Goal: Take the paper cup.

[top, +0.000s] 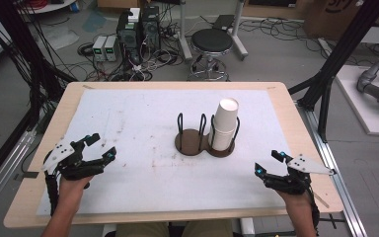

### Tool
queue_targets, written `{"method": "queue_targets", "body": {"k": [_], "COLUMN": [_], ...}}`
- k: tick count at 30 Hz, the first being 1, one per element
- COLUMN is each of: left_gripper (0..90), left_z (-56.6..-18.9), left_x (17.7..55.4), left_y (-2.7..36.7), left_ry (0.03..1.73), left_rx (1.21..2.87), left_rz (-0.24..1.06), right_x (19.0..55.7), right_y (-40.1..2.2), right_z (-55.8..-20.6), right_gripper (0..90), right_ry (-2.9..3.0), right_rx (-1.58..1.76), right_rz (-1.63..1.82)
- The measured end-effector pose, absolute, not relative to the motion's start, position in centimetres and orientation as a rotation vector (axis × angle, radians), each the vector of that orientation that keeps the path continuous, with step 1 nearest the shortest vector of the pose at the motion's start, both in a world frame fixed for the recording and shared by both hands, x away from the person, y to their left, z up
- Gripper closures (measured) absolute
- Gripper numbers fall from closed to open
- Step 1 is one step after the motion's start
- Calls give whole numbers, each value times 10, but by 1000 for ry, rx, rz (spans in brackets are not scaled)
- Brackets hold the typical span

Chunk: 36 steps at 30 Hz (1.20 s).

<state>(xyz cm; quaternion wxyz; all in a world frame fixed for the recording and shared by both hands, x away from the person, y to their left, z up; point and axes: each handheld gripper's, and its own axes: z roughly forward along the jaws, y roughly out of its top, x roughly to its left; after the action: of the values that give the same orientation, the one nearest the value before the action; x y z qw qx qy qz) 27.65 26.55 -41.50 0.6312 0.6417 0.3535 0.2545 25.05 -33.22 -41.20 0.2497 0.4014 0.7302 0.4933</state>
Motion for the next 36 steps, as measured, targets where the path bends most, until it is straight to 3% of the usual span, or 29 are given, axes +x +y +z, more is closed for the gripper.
{"method": "queue_targets", "body": {"k": [23,36], "left_gripper": [163,163], "left_z": [-415,-416], "left_x": [276,278], "left_y": [261,259], "left_ry": [794,788], "left_rx": [1481,1476], "left_rz": [553,531], "right_x": [251,266], "right_y": [-326,-301], "right_z": [-406,-363], "right_gripper": [202,201], "right_ry": [1993,2025], "right_rx": [1082,1000], "right_rz": [1363,1444]}}
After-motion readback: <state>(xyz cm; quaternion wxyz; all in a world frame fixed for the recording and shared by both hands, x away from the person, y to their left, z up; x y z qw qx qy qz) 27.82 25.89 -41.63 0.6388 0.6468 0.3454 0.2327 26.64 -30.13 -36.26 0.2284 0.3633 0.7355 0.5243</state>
